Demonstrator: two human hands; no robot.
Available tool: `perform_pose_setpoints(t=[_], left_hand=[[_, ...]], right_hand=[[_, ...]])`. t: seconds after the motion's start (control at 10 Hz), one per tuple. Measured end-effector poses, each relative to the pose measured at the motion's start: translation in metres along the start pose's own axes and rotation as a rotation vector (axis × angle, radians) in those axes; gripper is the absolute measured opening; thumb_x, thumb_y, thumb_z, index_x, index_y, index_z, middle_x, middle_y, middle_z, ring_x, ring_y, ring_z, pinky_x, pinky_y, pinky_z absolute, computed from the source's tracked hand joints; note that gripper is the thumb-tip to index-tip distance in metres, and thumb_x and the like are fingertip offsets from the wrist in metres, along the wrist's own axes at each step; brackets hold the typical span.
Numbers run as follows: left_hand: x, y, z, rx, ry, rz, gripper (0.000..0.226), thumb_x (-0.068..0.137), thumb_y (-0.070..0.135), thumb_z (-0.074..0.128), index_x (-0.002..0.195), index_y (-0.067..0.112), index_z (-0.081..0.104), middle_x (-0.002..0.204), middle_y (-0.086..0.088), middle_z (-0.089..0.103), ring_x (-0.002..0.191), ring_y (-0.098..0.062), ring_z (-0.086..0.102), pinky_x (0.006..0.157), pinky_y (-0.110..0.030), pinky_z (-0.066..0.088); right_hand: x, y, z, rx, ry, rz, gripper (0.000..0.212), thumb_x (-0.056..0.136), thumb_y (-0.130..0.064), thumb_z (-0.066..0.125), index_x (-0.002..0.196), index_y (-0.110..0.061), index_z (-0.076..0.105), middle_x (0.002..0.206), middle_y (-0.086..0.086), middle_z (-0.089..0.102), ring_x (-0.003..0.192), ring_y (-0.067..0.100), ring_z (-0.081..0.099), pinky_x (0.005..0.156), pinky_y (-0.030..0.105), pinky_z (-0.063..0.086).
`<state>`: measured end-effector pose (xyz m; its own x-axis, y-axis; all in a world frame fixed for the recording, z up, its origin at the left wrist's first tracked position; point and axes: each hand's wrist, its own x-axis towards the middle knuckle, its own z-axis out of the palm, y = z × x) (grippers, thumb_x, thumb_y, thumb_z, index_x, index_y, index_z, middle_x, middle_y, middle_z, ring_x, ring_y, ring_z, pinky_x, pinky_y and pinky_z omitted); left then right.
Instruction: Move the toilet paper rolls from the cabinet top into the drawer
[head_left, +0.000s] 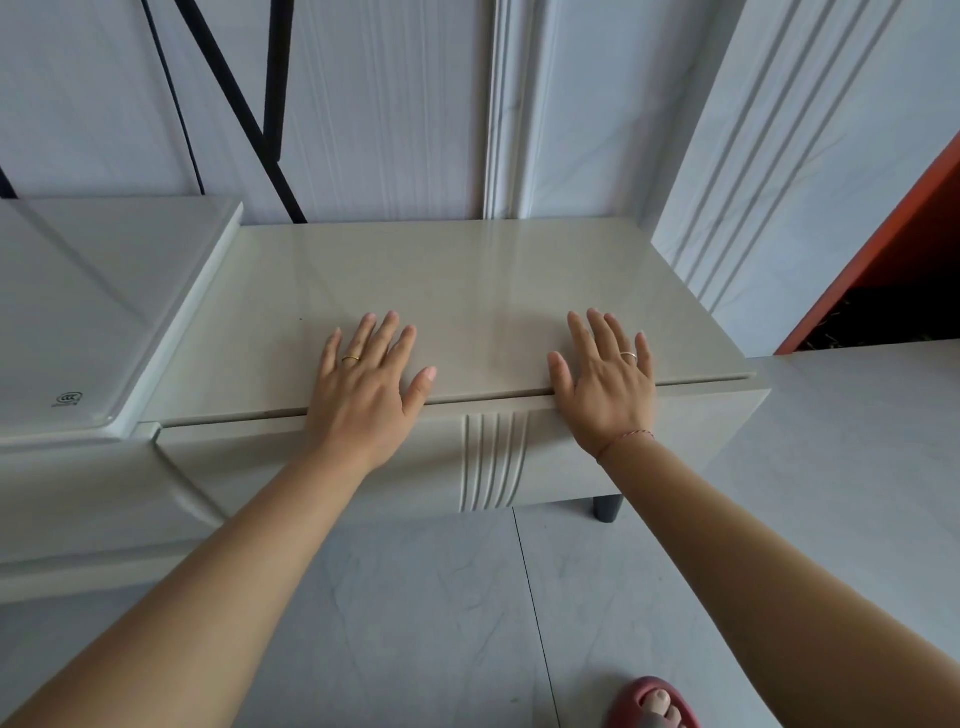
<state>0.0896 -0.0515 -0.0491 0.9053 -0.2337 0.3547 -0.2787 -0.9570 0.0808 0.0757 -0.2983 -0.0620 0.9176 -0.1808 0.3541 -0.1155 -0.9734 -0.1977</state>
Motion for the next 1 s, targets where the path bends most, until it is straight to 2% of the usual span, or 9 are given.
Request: perform_pose_setpoints(t=[0.2, 0.4, 0.6, 0.7, 0.8, 0.9, 1.0], left_hand=[[0.004, -0.001, 0.000, -0.001, -0.002, 0.002, 0.076, 0.086, 0.057, 0.007, 0.143, 0.018, 0.038, 0.154, -0.004, 0.028, 0.143, -0.022, 0.021, 0.115, -0.043, 0.009], [0.007, -0.001, 0.001, -0.006, 0.001, -0.002, 0.074, 0.086, 0.056, 0.009, 0.141, 0.018, 0.041, 0.153, -0.005, 0.031, 0.142, -0.024, 0.023, 0.114, -0.044, 0.013], [0.004, 0.002, 0.002, 0.030, 0.017, -0.066, 0.066, 0.090, 0.049, 0.015, 0.133, 0.016, 0.051, 0.146, -0.009, 0.042, 0.138, -0.028, 0.033, 0.112, -0.047, 0.017], [-0.002, 0.005, -0.002, 0.002, -0.006, -0.112, 0.065, 0.091, 0.049, 0.018, 0.132, 0.013, 0.053, 0.144, -0.012, 0.044, 0.135, -0.030, 0.037, 0.110, -0.047, 0.023], [-0.017, 0.010, -0.007, -0.037, -0.017, -0.101, 0.070, 0.091, 0.050, 0.016, 0.126, 0.007, 0.058, 0.135, -0.017, 0.053, 0.126, -0.034, 0.048, 0.102, -0.048, 0.037], [-0.027, 0.008, -0.018, -0.058, -0.016, -0.059, 0.080, 0.095, 0.053, 0.004, 0.120, 0.004, 0.062, 0.127, -0.016, 0.060, 0.117, -0.033, 0.057, 0.095, -0.048, 0.046], [-0.040, 0.008, -0.018, -0.066, -0.015, -0.024, 0.080, 0.097, 0.050, 0.005, 0.112, 0.002, 0.067, 0.118, -0.014, 0.065, 0.107, -0.031, 0.064, 0.092, -0.040, 0.046]], right_hand=[[0.004, -0.001, 0.002, 0.013, 0.006, 0.003, 0.059, 0.097, -0.051, 0.026, 0.150, -0.026, 0.031, 0.158, 0.000, 0.030, 0.148, 0.017, 0.019, 0.122, 0.039, 0.004], [0.005, -0.004, 0.000, 0.035, 0.043, 0.003, 0.076, 0.085, -0.058, 0.006, 0.147, -0.025, 0.037, 0.155, 0.001, 0.036, 0.146, 0.018, 0.025, 0.120, 0.039, 0.008], [0.005, -0.004, 0.001, 0.034, -0.002, 0.009, 0.054, 0.096, -0.040, 0.025, 0.144, -0.022, 0.042, 0.152, 0.002, 0.040, 0.144, 0.019, 0.029, 0.119, 0.039, 0.008], [0.004, -0.005, -0.008, 0.051, -0.031, -0.007, 0.053, 0.093, -0.035, 0.022, 0.135, -0.019, 0.050, 0.146, -0.001, 0.045, 0.140, 0.018, 0.033, 0.118, 0.038, 0.012], [-0.004, -0.005, -0.011, 0.044, -0.094, -0.034, 0.048, 0.099, -0.036, 0.025, 0.143, -0.021, 0.041, 0.154, -0.002, 0.035, 0.145, 0.016, 0.023, 0.119, 0.036, 0.006], [-0.007, -0.001, -0.016, 0.021, -0.165, -0.034, 0.054, 0.101, -0.044, 0.020, 0.151, -0.024, 0.025, 0.161, -0.003, 0.019, 0.150, 0.015, 0.010, 0.120, 0.035, -0.002], [-0.031, 0.002, -0.017, 0.010, -0.106, -0.070, 0.056, 0.101, -0.048, 0.018, 0.151, -0.024, 0.028, 0.161, -0.002, 0.021, 0.150, 0.016, 0.012, 0.117, 0.031, -0.014]])
